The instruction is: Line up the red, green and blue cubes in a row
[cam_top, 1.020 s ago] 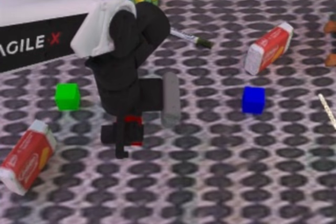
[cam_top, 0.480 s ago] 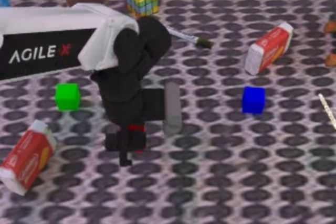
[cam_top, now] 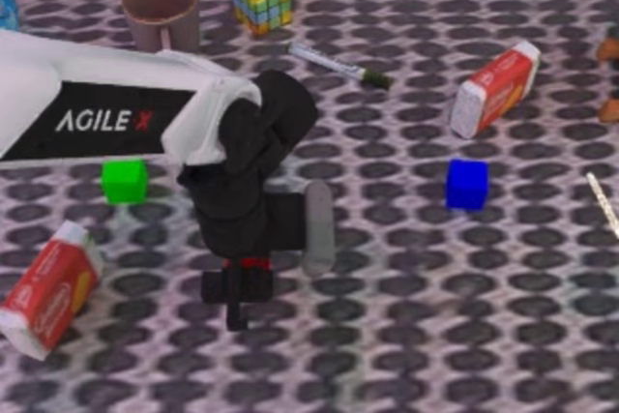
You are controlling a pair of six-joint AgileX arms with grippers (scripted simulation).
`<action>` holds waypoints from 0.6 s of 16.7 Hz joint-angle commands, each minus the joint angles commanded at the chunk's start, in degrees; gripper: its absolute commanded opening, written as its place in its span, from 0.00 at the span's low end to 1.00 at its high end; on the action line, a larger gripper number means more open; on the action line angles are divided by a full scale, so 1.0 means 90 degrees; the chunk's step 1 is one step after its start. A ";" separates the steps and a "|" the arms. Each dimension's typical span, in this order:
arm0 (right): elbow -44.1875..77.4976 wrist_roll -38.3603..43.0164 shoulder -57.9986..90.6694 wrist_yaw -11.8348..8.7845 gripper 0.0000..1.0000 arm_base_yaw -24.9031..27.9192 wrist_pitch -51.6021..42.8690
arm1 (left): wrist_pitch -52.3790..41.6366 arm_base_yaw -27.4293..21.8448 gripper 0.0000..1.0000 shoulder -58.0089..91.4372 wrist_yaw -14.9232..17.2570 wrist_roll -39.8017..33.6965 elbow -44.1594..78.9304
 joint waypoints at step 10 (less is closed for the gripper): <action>0.0000 0.0000 0.0000 0.0000 1.00 0.0000 0.0000 | 0.0000 0.0000 0.68 0.0000 0.0000 0.0000 0.0000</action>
